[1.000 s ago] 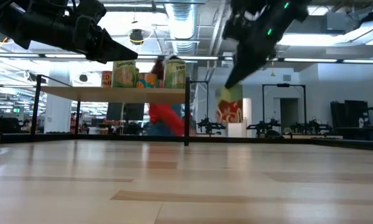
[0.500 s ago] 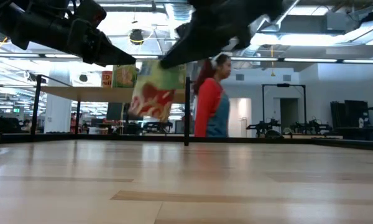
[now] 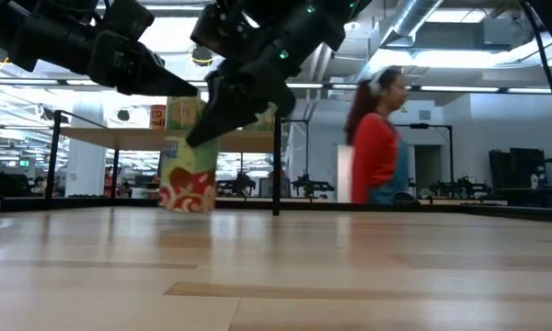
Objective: Pick and place cans onto a shelf
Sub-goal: Put the canned spaghetti sauce on the shelf
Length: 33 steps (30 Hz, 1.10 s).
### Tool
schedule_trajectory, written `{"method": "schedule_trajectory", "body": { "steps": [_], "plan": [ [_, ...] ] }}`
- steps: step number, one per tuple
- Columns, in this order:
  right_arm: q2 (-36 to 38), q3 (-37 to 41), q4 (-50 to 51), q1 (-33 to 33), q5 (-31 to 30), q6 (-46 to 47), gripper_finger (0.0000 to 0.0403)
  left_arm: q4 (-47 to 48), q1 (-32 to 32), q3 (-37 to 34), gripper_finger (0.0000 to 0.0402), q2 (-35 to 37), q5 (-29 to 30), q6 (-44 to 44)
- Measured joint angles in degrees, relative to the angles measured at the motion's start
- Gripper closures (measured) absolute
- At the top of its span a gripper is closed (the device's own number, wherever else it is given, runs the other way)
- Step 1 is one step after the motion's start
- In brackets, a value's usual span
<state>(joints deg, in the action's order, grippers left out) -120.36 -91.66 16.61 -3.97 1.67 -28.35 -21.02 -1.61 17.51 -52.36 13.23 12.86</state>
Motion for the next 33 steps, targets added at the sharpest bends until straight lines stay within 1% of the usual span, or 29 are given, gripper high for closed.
{"method": "schedule_trajectory", "body": {
  "steps": [3, 7, 10, 15, 17, 20, 22, 23, 25, 27, 29, 30, 33],
  "plan": [
    [-0.57, -0.33, -0.14, 0.0, 0.59, 0.0, 0.0377, 0.7, 0.0, -0.01, 0.0401, 0.0, 0.78, 0.0],
    [-0.58, -0.24, -0.46, 0.0, 1.49, 0.38, 0.036, 0.71, 0.0, -0.01, 0.0401, 0.0, 0.94, -0.04],
    [-0.57, -0.25, -0.89, -0.31, 1.41, 0.91, 0.0336, 0.7, 0.0, -0.01, 0.0401, 0.0, 0.94, -0.04],
    [0.59, -0.35, -2.73, -0.98, 1.26, 0.75, 0.0285, 0.66, 0.0, 0.01, 0.0401, 0.0, 0.94, -0.02],
    [1.71, -0.17, -0.91, -0.98, 1.29, 0.45, 0.0267, 0.67, 0.0, -0.01, 0.0401, 0.0, 0.94, -0.02],
    [4.58, -0.06, 0.58, -1.22, 1.19, 0.72, 0.0257, 1.01, 0.0, -0.01, 0.0401, 0.0, 0.94, -0.02],
    [7.11, 0.73, 1.14, -1.46, 1.08, 0.86, 0.0266, 1.03, 0.0, -0.01, 0.0401, 0.0, 0.93, -0.04],
    [8.46, 1.56, 1.17, -1.59, 1.04, 0.53, 0.0277, 1.09, 0.0, -0.01, 0.0401, 0.0, 0.92, -0.04],
    [11.1, 4.25, 1.4, -1.73, 1.21, -0.51, 0.0309, 1.1, 0.0, -0.01, 0.0401, 0.0, 0.92, -0.04],
    [13.96, 8.2, 0.26, -1.65, 1.31, -0.46, 0.0349, 1.12, 0.0, -0.01, 0.0401, 0.0, 0.92, -0.05],
    [17.06, 13.27, -2.87, -0.92, 1.41, 0.75, 0.0385, 1.07, 0.0, -0.01, 0.0401, 0.0, 0.92, -0.07],
    [18.62, 16.36, -5.08, -0.63, 1.36, 1.8, 0.0391, 1.08, 0.0, -0.01, 0.0401, 0.0, 0.92, -0.07],
    [22.45, 26.17, -15.63, -0.05, 1.09, 5.63, 0.0382, 1.08, 0.0, -0.01, 0.0401, 0.0, 0.91, -0.09]
  ]
}}
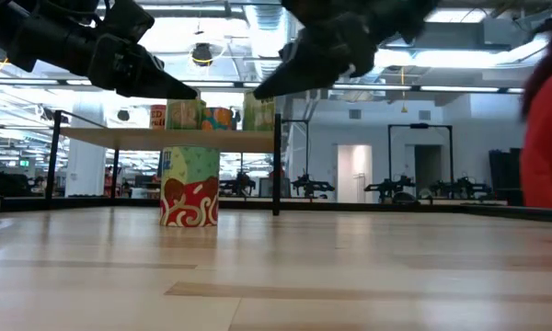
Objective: Pick and place cans onto a shelf
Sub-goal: Put the canned spaghetti sauce on the shelf
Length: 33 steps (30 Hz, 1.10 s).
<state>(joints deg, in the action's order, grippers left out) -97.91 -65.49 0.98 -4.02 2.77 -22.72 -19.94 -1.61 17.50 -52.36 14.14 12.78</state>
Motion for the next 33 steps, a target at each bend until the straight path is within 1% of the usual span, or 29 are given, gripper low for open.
{"method": "schedule_trajectory", "body": {
  "steps": [4, 6, 9, 11, 13, 15, 18, 22, 25, 28, 33],
  "plan": [
    [4.02, 11.26, -15.44, 0.14, 0.28, 4.35, 0.0381, 0.32, 0.02, 0.17, 0.0401, 0.02, -1.0, -0.61],
    [5.58, 15.65, -20.68, 0.16, 0.11, 6.42, 0.0388, 3.31, -0.01, 1.75, 0.0401, 0.0, -2.8, -1.36],
    [7.29, 20.45, -24.88, -0.16, -0.11, 9.16, 0.0395, 10.25, -1.2, 6.2, 0.0401, 0.0, -4.42, -2.75],
    [8.13, 22.48, -26.98, -0.65, -0.09, 10.46, 0.0396, 17.58, -2.65, 10.22, 0.0401, -0.15, -4.9, -2.78],
    [8.53, 23.49, -27.31, -1.29, -0.87, 11.11, 0.0391, 25.97, -4.16, 14.86, 0.0401, -0.26, -4.88, -3.16],
    [8.72, 24.13, -27.17, -2.0, -3.27, 11.16, 0.0386, 34.15, -5.52, 19.53, 0.0398, -1.03, -4.87, -4.53],
    [8.66, 24.3, -27.46, -3.0, -6.13, 10.98, 0.0381, 45.25, -7.86, 25.65, 0.0382, -3.49, -4.89, -8.93],
    [8.66, 24.3, -28.11, -3.57, -6.76, 10.88, 0.0383, 53.15, -12.0, 31.56, 0.0343, -10.03, -5.34, -12.02],
    [8.63, 24.3, -28.25, -3.53, -6.82, 10.86, 0.0388, 55.19, -14.7, 34.67, 0.031, -16.34, -5.21, -11.71],
    [8.63, 24.3, -28.05, -3.51, -7.0, 10.89, 0.0389, 57.52, -16.52, 37.19, 0.0282, -22.34, -3.5, -10.24],
    [8.63, 24.52, -27.97, -3.53, -6.97, 11.14, 0.0382, 59.74, -17.07, 40.14, 0.0258, -29.48, 0.85, -7.0]
  ]
}}
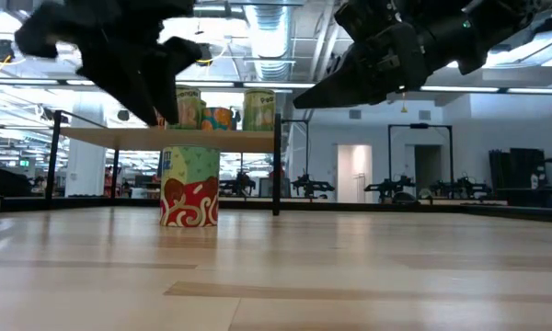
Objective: Pick and place cans onto a shelf
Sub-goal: Put the canned spaghetti sauce on the shelf
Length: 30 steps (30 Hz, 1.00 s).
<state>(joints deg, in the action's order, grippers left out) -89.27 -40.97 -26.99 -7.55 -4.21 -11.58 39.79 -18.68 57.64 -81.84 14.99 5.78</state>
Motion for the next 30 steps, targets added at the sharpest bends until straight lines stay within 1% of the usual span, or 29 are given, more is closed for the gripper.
{"method": "schedule_trajectory", "body": {
  "steps": [2, 6, 10, 14, 16, 24, 26, 30],
  "plan": [
    [-0.02, 0.0, 0.02, 0.0, 0.0, 0.06, 0.0382, 0.46, 0.21, 0.03, 0.0254, -1.71, 1.61, 1.19],
    [-0.02, 0.0, 0.07, 0.0, 0.02, 0.2, 0.0387, 0.83, 1.14, 0.12, 0.0253, -3.61, 1.85, 3.13],
    [-0.02, 0.0, 0.11, 0.0, 0.04, 0.2, 0.0388, 0.29, 2.17, 0.12, 0.026, -3.72, 2.28, 3.66],
    [-0.02, 0.0, 0.12, 0.0, 0.07, 0.24, 0.0383, 0.02, 3.25, -0.1, 0.0277, -3.7, 1.76, 3.85],
    [-0.02, 0.0, 0.14, 0.0, 0.09, 0.62, 0.0383, -0.93, 3.7, -1.39, 0.0286, -3.68, 0.61, 5.18],
    [-0.02, 0.0, 0.14, -0.31, 0.17, 0.62, 0.0387, -2.13, 3.85, -2.55, 0.031, -3.72, 0.82, 6.14],
    [-0.02, 0.0, 0.14, -0.31, 0.17, 0.62, 0.0384, -2.03, 3.85, -2.57, 0.0319, -3.72, 0.64, 6.79],
    [-0.04, 0.0, 0.14, -0.28, 0.15, 0.62, 0.0382, -2.06, 3.85, -2.57, 0.0346, -3.72, -1.73, 8.35]
  ]
}}
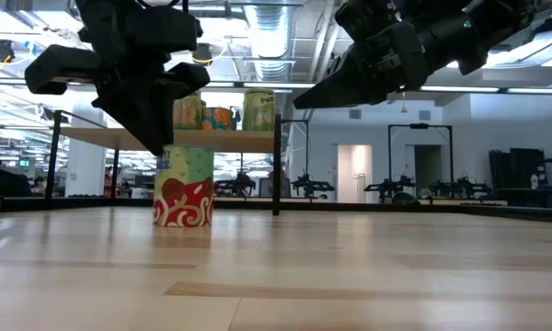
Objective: Pick and place cans onto a shelf
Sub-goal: Put the canned spaghetti sauce on the shelf
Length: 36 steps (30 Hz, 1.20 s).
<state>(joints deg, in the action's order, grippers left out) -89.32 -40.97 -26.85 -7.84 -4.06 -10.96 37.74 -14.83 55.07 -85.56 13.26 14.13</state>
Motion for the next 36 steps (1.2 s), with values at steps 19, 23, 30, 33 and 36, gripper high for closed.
{"method": "schedule_trajectory", "body": {
  "steps": [19, 23, 30, 33, 36],
  "plan": [
    [-0.02, 0.0, 0.71, -0.02, -0.02, 0.0, 0.0386, 23.39, 0.03, 11.92, 0.0396, 9.89, 1.85, -9.12],
    [-0.02, 0.0, 0.72, -0.02, -0.02, 0.0, 0.0388, 34.03, 1.02, 17.34, 0.0396, 15.83, 4.26, -18.72],
    [-0.02, 0.0, 0.61, -0.02, -0.02, 0.02, 0.0382, 48.51, 5.61, 21.35, 0.0396, 25.54, 12.4, -31.18],
    [-0.02, 0.0, 0.45, -0.02, -0.03, 0.02, 0.0384, 50.21, 9.92, 21.35, 0.0396, 28.26, 14.07, -31.67],
    [-0.02, 0.0, 0.35, -0.02, -0.02, 0.02, 0.0387, 49.77, 15.25, 21.35, 0.0396, 29.71, 15.41, -28.89]
  ]
}}
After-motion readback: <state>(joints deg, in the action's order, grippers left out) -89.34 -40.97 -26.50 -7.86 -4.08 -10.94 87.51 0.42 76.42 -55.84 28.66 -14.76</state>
